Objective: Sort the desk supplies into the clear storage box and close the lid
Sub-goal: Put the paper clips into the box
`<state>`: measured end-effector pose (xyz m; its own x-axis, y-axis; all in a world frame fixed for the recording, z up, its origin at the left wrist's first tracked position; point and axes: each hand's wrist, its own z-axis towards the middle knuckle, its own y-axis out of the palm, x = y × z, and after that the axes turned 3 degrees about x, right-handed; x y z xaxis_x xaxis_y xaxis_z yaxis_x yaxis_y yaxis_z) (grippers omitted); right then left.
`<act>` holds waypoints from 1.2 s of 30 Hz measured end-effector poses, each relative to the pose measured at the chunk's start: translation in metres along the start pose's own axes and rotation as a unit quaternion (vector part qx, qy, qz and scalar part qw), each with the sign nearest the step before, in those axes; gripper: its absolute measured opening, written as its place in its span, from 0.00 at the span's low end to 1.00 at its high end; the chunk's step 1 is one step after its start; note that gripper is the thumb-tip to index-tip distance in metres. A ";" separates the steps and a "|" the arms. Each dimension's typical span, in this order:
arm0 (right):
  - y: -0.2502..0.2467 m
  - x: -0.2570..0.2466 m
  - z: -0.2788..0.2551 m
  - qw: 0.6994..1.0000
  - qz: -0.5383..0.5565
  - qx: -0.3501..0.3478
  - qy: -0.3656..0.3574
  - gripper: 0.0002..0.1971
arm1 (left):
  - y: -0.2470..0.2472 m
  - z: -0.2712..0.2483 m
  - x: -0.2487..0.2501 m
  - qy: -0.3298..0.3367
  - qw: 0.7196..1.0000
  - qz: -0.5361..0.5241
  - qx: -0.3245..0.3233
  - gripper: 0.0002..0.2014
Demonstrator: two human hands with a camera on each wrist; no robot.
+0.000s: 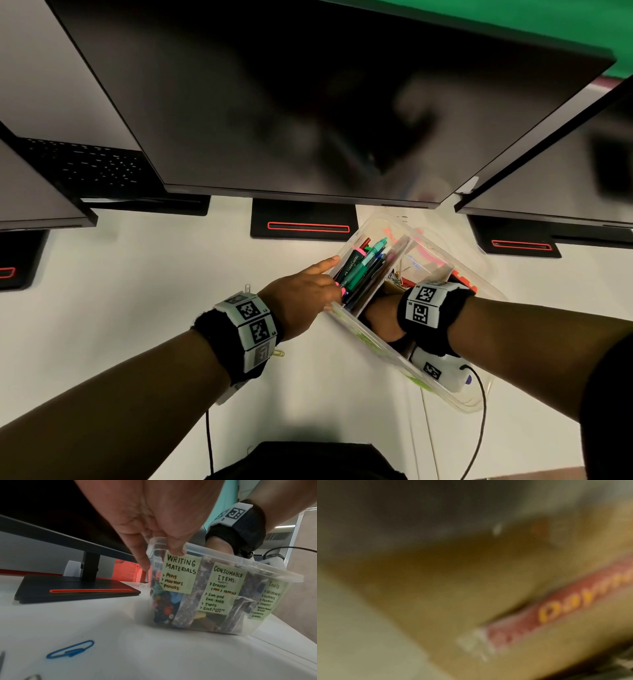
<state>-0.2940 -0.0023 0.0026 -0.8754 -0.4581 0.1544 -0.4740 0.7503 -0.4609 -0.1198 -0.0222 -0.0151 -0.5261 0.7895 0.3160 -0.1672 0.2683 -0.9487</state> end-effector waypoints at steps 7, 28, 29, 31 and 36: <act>0.005 0.012 0.001 0.997 0.082 -0.008 -0.004 0.18 | 0.001 0.000 0.000 0.001 1.000 0.001 0.003 0.11; 0.009 0.025 -0.051 0.994 -0.056 0.017 -0.090 0.17 | 0.000 -0.008 0.011 0.012 0.993 0.063 0.101 0.11; 0.013 0.025 -0.051 0.994 -0.052 0.024 -0.093 0.18 | 0.003 -0.008 0.010 0.014 0.993 0.054 0.102 0.12; 0.016 0.026 -0.054 0.995 -0.010 0.042 -0.093 0.19 | 0.008 -0.011 0.008 0.023 0.995 0.017 0.093 0.11; 0.018 0.025 -0.053 0.995 0.008 0.040 -0.088 0.20 | 0.015 -0.013 0.006 0.020 0.996 -0.012 0.084 0.14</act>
<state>-0.3288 0.0248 0.0446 -0.8490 -0.5283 -0.0055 -0.4452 0.7209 -0.5312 -0.1141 -0.0060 -0.0278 -0.4880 0.8059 0.3353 -0.3183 0.1934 -0.9281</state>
